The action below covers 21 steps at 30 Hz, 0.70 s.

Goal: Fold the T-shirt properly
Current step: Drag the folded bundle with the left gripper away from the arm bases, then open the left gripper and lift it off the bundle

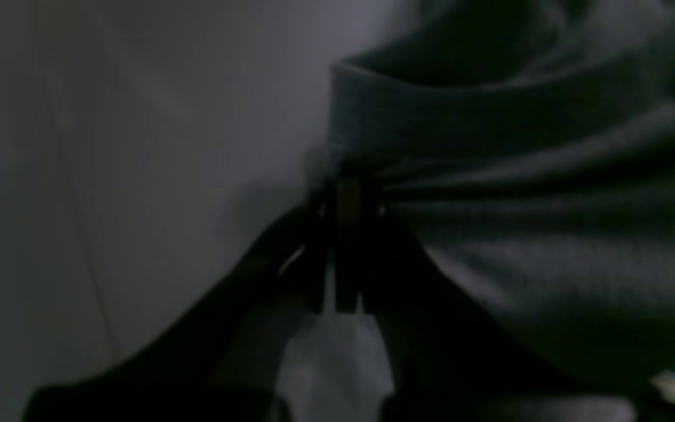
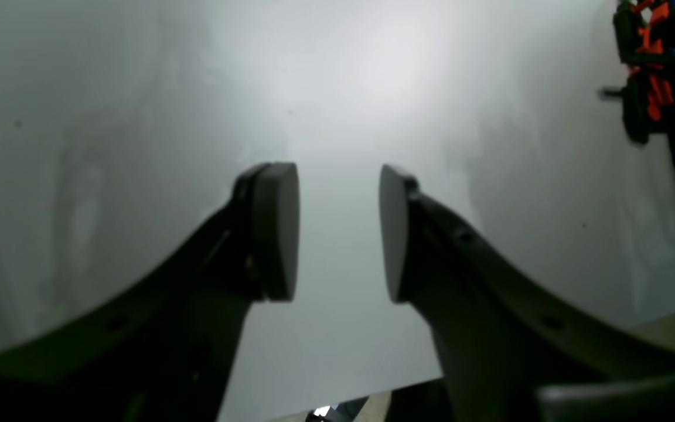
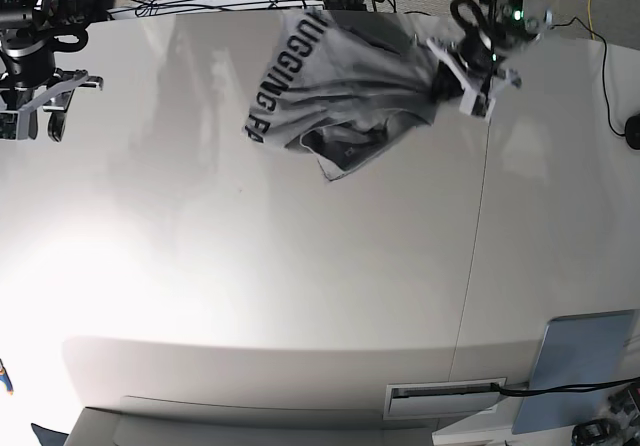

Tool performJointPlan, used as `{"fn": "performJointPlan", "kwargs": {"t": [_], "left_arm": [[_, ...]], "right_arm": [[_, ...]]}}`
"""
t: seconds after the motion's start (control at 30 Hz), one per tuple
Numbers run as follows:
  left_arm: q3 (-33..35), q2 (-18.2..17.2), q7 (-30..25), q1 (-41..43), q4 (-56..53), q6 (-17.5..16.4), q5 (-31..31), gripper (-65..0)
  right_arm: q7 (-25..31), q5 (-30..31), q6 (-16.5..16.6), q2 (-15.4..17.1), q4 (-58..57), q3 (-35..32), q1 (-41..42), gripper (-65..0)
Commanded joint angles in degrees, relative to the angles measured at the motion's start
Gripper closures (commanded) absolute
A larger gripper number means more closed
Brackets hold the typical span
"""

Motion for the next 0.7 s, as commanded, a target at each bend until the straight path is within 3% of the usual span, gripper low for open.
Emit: {"fn": "performJointPlan", "kwargs": {"t": [0.0, 0.17, 0.3, 0.37, 0.67], "left_arm": [[-0.2, -0.5, -1.6, -2.0, -0.6, 0.2, 0.6, 0.0], [-0.2, -0.5, -5.0, -11.6, -10.1, -0.7, 1.0, 0.0], [-0.2, -0.4, -7.0, -18.9, -16.5, -9.5, 1.0, 0.0], [-0.2, -0.3, -6.9, -22.1, -18.7, -11.8, 1.0, 0.0], [-0.2, -0.3, -6.9, -29.4, -20.3, -11.9, 0.7, 0.0]], "right_arm": [[1.2, 0.3, -0.3, 0.8, 1.0, 0.4, 0.0, -23.0], [1.2, 0.3, -0.3, 0.8, 1.0, 0.4, 0.0, -23.0], [1.2, 0.3, -0.3, 0.8, 1.0, 0.4, 0.0, -23.0], [1.2, 0.3, -0.3, 0.7, 1.0, 0.4, 0.0, -23.0], [1.2, 0.3, -0.3, 0.6, 1.0, 0.4, 0.0, -23.0]]}}
